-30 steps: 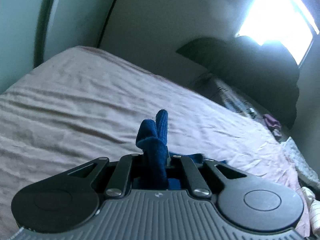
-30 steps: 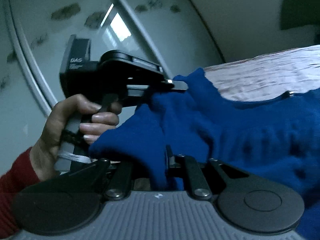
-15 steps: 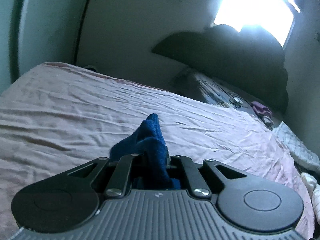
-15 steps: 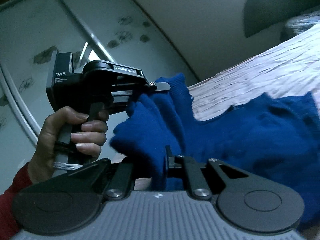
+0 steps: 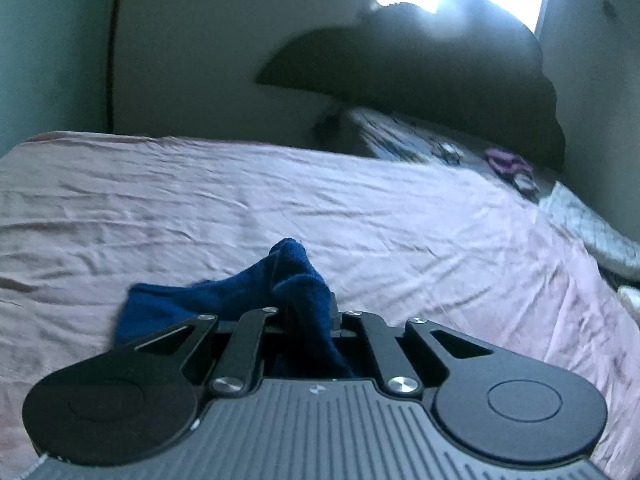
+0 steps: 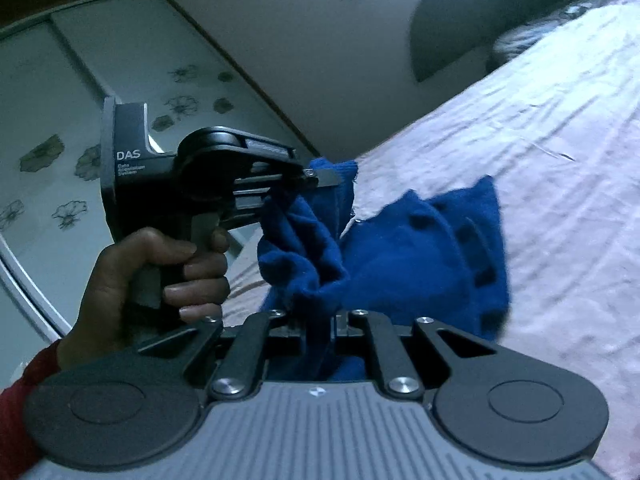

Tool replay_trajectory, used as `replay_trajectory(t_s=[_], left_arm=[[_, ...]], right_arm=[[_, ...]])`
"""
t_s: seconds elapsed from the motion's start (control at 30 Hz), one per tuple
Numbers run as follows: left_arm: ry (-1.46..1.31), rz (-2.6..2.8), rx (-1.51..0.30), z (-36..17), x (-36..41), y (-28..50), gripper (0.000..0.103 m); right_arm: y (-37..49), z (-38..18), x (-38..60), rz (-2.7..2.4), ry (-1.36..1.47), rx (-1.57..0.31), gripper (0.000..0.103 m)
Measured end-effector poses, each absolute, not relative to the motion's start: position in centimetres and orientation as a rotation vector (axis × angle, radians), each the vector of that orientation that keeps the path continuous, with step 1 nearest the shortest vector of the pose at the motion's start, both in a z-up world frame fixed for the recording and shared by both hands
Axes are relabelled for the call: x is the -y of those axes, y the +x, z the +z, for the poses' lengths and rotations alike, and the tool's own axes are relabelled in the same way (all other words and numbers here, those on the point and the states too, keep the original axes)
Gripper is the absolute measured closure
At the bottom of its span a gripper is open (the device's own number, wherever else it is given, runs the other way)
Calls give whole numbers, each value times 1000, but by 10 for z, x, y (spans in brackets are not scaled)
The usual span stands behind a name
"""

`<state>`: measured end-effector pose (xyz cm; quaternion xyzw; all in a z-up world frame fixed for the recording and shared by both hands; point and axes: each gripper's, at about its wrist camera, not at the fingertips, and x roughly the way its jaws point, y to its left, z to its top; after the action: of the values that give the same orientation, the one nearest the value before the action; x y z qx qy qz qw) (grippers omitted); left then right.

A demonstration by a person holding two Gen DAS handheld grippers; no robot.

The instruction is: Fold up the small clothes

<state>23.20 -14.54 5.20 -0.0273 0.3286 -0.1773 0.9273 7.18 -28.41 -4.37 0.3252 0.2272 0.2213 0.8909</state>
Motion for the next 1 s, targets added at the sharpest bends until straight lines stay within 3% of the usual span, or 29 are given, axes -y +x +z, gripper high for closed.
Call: replay_trajectory(t_s=[0.73,0.77,0.83,0.93,1.0], left_arm=[[103,-433,-684,11,205,220,92],[99,-436,-689,10,206,221,82],[66,-449,-698,10,205,222,75],[-6,-473,-668,20,199,221,52],[-38,-468,-618,32,192,218,28]], right_arm=[[45,-73,322,368,725,-535,93],[45,-74,322,365,723,-540,93],[44,-75,323,354,722,-542,93],[43,-75,325,339,707,-545,93],[43,-76,326,337,700,-557,93]])
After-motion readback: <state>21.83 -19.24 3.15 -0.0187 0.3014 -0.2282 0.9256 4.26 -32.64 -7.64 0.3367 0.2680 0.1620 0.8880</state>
